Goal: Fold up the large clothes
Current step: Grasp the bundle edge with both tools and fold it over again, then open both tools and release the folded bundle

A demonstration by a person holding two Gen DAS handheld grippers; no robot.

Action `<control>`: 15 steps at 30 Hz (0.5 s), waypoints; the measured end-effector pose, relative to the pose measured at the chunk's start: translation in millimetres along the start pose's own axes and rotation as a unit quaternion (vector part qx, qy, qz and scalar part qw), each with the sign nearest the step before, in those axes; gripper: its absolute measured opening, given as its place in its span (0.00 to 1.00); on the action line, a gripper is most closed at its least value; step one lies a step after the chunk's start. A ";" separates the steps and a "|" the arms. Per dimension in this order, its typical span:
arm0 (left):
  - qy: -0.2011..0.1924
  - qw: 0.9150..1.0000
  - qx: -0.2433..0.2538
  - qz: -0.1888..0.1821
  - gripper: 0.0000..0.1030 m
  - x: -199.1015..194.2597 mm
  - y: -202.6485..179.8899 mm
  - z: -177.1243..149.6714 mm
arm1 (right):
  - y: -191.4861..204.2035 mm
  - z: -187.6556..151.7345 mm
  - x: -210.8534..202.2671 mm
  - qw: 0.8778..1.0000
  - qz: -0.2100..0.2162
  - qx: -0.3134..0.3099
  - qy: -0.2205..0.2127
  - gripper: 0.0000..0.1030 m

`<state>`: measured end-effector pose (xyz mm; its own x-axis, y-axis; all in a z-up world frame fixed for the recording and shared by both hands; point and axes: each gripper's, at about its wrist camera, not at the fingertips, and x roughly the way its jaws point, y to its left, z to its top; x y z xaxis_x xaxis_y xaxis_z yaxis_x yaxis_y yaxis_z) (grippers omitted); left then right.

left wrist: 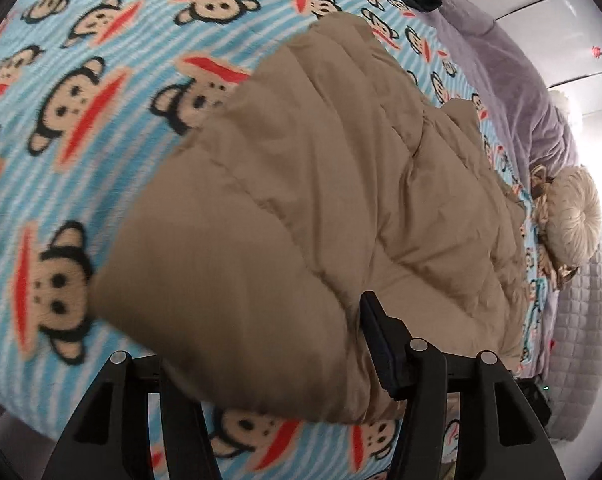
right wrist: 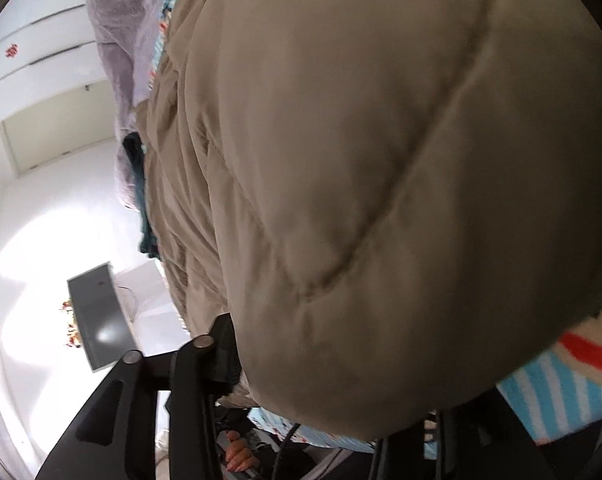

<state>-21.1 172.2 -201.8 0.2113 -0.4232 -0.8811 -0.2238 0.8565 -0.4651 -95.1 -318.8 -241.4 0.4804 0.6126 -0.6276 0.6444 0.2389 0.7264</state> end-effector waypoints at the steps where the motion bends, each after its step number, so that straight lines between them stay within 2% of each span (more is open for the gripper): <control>1: -0.001 1.000 0.004 0.007 0.57 -3.5 0.5 -0.5 | 0.9 -0.3 -3.0 1.000 -0.014 -0.004 0.003 0.57; 4: -0.013 0.999 0.026 0.039 0.57 -23.7 -4.1 -6.5 | 8.0 -4.4 -11.3 0.998 -0.061 -0.026 0.017 0.69; 9: -0.029 0.995 0.066 0.072 0.57 -56.5 -7.6 -11.9 | 39.7 -16.5 -25.1 0.983 -0.132 -0.123 0.044 0.69; 12: -0.052 0.990 0.090 0.094 0.57 -75.0 -11.4 -10.9 | 53.1 -24.1 -34.7 0.974 -0.134 -0.167 0.067 0.70; 15: -0.076 0.988 0.092 0.094 0.57 -91.9 -15.0 -2.7 | 70.9 -43.4 -30.5 0.965 -0.135 -0.204 0.091 0.70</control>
<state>-39.8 197.4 -114.1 0.3254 -0.2135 -0.9211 -0.0985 0.9612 -0.2576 -89.9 -287.9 -158.6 0.1906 0.6000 -0.7770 0.4261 0.6625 0.6161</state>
